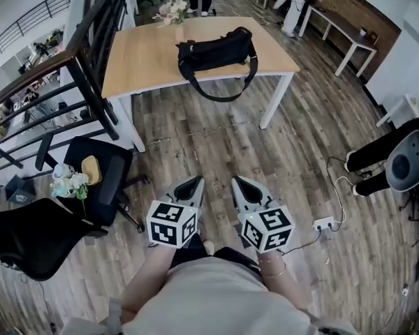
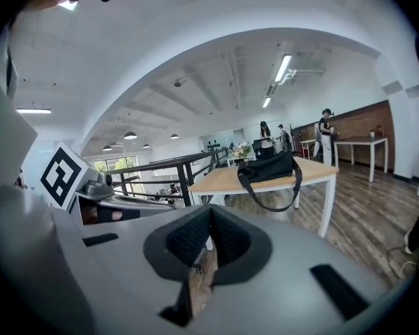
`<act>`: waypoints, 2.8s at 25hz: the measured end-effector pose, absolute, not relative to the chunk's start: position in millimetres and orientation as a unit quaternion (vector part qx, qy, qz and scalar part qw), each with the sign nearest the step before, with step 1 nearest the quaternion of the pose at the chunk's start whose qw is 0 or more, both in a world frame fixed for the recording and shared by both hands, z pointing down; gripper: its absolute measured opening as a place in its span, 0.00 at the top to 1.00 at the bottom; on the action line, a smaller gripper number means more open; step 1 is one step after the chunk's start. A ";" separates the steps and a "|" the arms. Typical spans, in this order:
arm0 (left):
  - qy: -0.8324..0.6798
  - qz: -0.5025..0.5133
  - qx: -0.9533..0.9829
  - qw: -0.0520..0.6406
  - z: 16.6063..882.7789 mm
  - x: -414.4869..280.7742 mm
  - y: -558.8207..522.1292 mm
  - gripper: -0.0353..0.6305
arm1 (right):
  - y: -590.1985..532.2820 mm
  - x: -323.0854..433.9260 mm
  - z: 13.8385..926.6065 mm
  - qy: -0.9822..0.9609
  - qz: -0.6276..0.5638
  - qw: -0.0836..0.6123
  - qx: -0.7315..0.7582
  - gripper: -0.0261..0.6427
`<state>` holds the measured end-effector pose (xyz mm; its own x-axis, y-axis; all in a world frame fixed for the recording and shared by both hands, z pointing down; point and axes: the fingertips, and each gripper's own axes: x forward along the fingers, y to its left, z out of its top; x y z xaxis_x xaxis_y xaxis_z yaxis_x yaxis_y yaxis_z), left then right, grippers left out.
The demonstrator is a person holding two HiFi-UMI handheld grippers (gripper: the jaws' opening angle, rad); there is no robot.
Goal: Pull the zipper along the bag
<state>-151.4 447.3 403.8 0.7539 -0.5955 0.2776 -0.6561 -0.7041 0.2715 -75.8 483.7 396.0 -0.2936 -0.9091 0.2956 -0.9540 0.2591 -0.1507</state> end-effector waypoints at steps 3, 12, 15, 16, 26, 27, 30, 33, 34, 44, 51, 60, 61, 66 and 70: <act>-0.334 0.075 0.923 0.178 399.7 -151.9 448.7 0.91 | 483.3 -80.9 393.7 -0.798 0.147 0.069 0.580 0.95; -0.351 0.072 0.917 0.177 397.8 -158.3 446.0 0.91 | 483.6 -67.2 406.1 -0.779 0.163 0.077 0.601 0.95; -0.350 0.083 0.916 0.179 405.4 -157.3 446.2 0.91 | 481.6 -65.3 412.3 -0.777 0.168 0.083 0.601 0.95; -0.352 0.087 0.914 0.182 408.0 -157.5 445.6 0.91 | 481.1 -64.7 413.4 -0.777 0.169 0.084 0.601 0.95; -0.351 0.112 0.912 0.178 416.7 -146.0 400.5 0.90 | 441.8 -52.0 413.4 -0.771 0.172 0.080 0.608 0.88; -0.352 0.112 0.912 0.180 416.4 -144.3 390.8 0.90 | 434.8 -49.3 413.3 -0.769 0.172 0.081 0.610 0.88; -0.350 0.110 0.913 0.181 415.2 -136.3 359.5 0.90 | 410.8 -39.3 411.1 -0.763 0.171 0.087 0.617 0.87; -0.340 0.112 0.916 0.184 415.8 -124.2 328.4 0.90 | 385.2 -28.8 408.4 -0.757 0.167 0.101 0.623 0.86; -0.335 0.112 0.917 0.183 415.1 -120.4 317.9 0.90 | 375.4 -25.7 406.4 -0.755 0.164 0.103 0.626 0.86; -0.307 0.097 0.932 0.166 393.0 -114.9 212.1 0.86 | 267.2 -21.7 390.6 -0.739 0.156 0.087 0.649 0.89; -0.293 0.086 0.938 0.165 387.3 -119.5 161.8 0.83 | 220.2 -38.4 392.3 -0.740 0.155 0.099 0.647 0.85; -0.312 0.076 0.928 0.187 397.2 -119.4 115.1 0.83 | 163.8 -33.0 400.8 -0.752 0.156 0.119 0.630 0.83; -0.317 0.075 0.927 0.188 397.0 -117.7 105.7 0.83 | 152.9 -28.6 401.0 -0.753 0.157 0.117 0.628 0.83; -0.333 0.054 0.920 0.200 398.4 -113.0 60.9 0.83 | 95.7 -19.7 408.4 -0.772 0.160 0.111 0.605 0.83; -0.359 0.043 0.913 0.189 391.2 -105.8 11.5 0.83 | 39.9 -8.7 401.3 -0.790 0.146 0.107 0.586 0.83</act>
